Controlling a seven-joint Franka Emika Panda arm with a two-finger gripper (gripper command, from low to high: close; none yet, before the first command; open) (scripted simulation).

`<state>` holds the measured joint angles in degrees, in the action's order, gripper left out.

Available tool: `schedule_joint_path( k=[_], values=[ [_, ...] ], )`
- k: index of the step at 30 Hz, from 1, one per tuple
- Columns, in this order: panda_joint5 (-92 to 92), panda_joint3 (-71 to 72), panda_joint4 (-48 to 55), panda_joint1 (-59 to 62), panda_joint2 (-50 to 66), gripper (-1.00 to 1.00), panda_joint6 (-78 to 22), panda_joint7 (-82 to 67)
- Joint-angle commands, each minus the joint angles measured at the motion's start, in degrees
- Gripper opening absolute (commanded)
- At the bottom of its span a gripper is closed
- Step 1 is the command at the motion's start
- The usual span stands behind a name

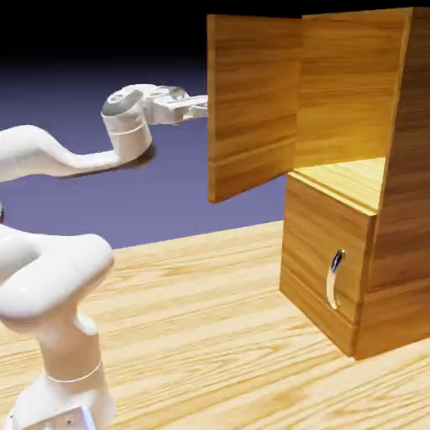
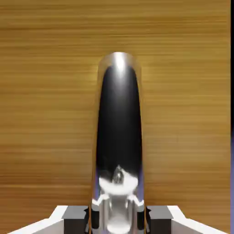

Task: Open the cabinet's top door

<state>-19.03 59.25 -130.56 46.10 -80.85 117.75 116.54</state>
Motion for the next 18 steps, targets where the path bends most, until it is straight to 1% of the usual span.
schedule_joint_path(
  k=[1, 11, 17, 18],
  values=[
    [0.3, 0.7, 1.8, 0.8, -0.1, -1.00, -2.6, 0.0],
    [2.9, 6.2, 22.0, 11.7, -0.7, -1.00, -26.2, -1.6],
    [3.5, 8.2, 34.4, 19.3, -0.8, -1.00, -38.0, -3.2],
    [3.5, 8.2, 34.9, 19.6, -0.8, -1.00, -38.4, -3.2]
  ],
)
